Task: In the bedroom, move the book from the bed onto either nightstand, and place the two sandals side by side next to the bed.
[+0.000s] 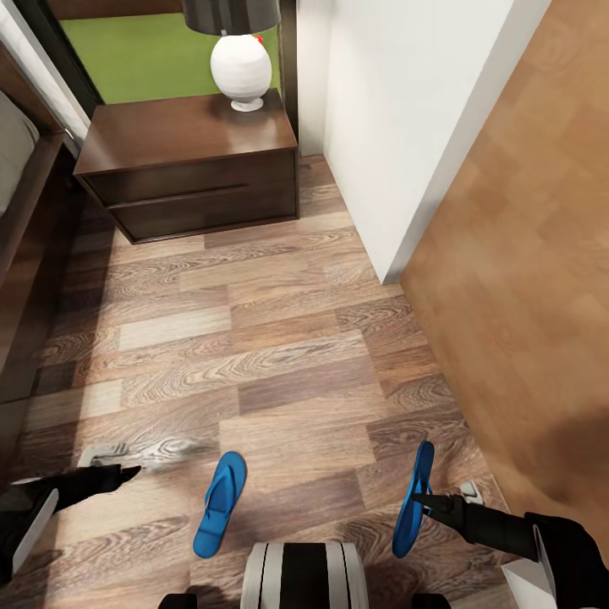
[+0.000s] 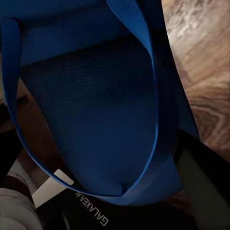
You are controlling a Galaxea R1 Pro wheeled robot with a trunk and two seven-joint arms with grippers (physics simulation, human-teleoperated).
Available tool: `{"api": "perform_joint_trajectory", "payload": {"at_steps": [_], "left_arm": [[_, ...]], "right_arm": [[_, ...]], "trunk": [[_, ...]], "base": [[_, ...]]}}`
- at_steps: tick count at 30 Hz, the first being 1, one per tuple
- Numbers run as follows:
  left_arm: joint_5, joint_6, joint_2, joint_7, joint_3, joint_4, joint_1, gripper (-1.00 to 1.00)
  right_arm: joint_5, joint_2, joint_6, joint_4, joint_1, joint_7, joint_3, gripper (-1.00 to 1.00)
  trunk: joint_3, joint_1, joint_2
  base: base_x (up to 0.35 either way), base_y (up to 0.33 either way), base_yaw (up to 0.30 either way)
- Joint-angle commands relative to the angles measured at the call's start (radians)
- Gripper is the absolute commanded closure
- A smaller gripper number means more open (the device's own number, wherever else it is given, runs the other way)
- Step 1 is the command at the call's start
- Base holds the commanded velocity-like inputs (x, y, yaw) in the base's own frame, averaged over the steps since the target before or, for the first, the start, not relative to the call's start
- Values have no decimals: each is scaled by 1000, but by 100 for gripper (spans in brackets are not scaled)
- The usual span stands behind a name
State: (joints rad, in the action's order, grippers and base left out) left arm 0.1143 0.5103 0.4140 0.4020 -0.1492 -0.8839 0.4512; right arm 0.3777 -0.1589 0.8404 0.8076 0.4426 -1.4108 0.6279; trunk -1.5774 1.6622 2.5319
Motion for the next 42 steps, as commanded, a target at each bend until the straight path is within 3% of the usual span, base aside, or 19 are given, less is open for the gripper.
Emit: {"api": "perform_joint_trajectory", "payload": {"at_steps": [1, 4, 7, 9, 10, 12, 17, 19, 20, 22, 25, 31, 40, 41, 42], "left_arm": [[-36, -42, 1, -57, -2, 0, 0, -100], [-247, -139, -2, -235, -1, 3, 0, -100], [-448, -170, -4, -333, -1, 33, 0, -100], [-552, -177, -4, -355, 1, 58, 0, -100], [-579, -178, -4, -358, 2, 62, 0, -100], [-669, -181, -4, -365, 3, 73, 0, -100], [-716, -184, -24, -364, 10, 79, 0, -100], [-744, -186, -64, -370, 20, 89, 0, -100], [-755, -189, -68, -370, 27, 93, 0, -100], [-863, -250, -89, -372, 130, 132, 0, -100], [-935, -285, -118, -374, 217, 143, 0, -100], [-963, -300, -139, -370, 253, 156, 0, -100], [-971, -297, -153, -371, 260, 162, 0, -100], [-977, -293, -160, -371, 263, 163, 0, -100], [-1011, -281, -177, -372, 276, 163, 0, -100]], "right_arm": [[10, 1, 10, 1, 1, -10, 4, 100], [9, 0, 10, 1, 2, -10, 4, 100], [9, 1, 11, 1, 1, -10, 4, 100], [9, 1, 11, 1, 1, -10, 4, 100], [9, 1, 11, 1, 1, -10, 4, 100], [9, 1, 10, 1, 1, -10, 4, 100], [9, 1, 10, 1, 1, -10, 4, 100], [9, 1, 10, 1, 2, -10, 3, 100], [9, 1, 10, 1, 1, -10, 3, 100], [9, 1, 11, 1, 1, -10, 3, 100], [9, 1, 10, 1, 1, -10, 3, 100], [10, 1, 10, 1, 1, -10, 3, 100], [9, 1, 11, 1, 1, -10, 3, 100], [9, 1, 10, 1, 2, -10, 3, 100], [9, 1, 10, 1, 1, -10, 3, 100]], "trunk": [[-1, 0, 0], [-1, 0, 0], [-1, 0, 0], [-1, 0, 0], [-1, 0, 0], [-1, 0, 0], [-1, 0, 0], [-1, 0, 0], [-1, 0, 0], [-1, 0, 0], [-1, 0, 0], [-1, 0, 0], [-1, 0, 0], [-1, 0, 0], [-1, 0, 0]], "base": [[0, 0, 0], [0, 0, 0], [0, 0, 0], [0, 0, 0], [0, 0, 0], [0, 0, 0], [0, 0, 0], [0, 0, 0], [0, 0, 0], [0, 0, 0], [0, 0, 0], [0, 0, 0], [0, 0, 0], [0, 0, 0], [0, 0, 0]]}}
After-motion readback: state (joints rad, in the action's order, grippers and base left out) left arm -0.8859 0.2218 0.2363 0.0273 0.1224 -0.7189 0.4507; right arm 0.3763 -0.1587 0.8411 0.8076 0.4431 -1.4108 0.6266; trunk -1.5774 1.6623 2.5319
